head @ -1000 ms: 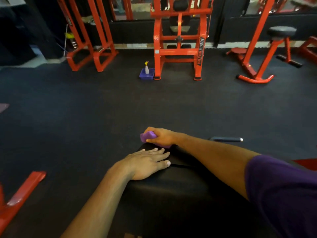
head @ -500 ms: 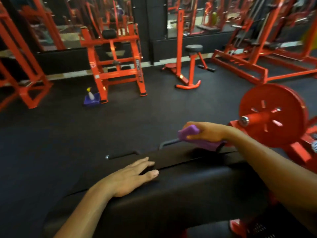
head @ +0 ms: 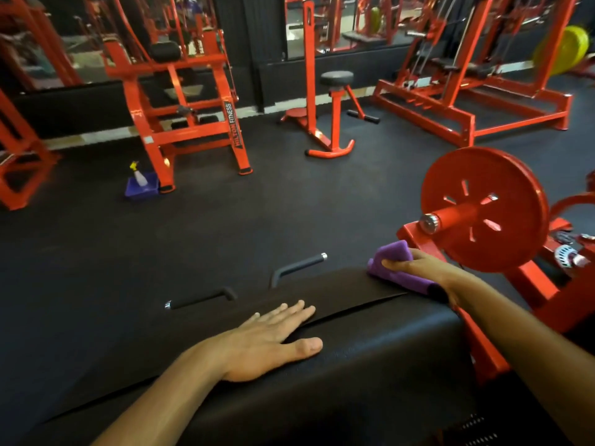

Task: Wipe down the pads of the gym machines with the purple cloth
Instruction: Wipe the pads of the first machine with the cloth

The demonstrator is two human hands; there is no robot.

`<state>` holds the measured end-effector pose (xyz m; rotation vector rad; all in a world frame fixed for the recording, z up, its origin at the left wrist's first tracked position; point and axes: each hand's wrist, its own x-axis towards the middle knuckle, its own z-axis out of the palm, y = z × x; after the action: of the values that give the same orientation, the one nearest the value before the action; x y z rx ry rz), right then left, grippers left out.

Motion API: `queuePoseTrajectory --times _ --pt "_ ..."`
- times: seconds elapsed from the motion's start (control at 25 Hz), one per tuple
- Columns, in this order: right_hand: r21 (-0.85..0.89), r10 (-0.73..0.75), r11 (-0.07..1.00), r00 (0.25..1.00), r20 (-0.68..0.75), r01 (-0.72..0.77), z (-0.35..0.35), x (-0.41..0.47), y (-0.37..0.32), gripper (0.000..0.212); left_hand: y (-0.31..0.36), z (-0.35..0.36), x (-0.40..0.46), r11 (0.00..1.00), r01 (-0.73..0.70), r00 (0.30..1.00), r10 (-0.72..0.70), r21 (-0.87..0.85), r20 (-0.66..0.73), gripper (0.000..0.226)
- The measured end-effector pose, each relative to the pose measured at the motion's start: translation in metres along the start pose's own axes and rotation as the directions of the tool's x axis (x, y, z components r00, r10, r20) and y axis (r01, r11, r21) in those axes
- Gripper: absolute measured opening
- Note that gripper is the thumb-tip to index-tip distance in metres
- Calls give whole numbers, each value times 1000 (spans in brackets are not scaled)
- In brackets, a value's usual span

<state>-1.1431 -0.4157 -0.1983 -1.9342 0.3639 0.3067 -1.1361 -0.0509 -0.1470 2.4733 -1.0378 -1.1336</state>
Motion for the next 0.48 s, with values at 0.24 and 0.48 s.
queuePoseTrajectory --times 0.24,0.48 --pt "-185 10 983 998 63 2 24 81 -8 38 -47 -20 13 993 25 1000 -25 -118 -5 62" --pt "-100 178 982 956 235 -158 40 142 -13 51 -66 -12 36 991 -19 999 23 -129 28 68"
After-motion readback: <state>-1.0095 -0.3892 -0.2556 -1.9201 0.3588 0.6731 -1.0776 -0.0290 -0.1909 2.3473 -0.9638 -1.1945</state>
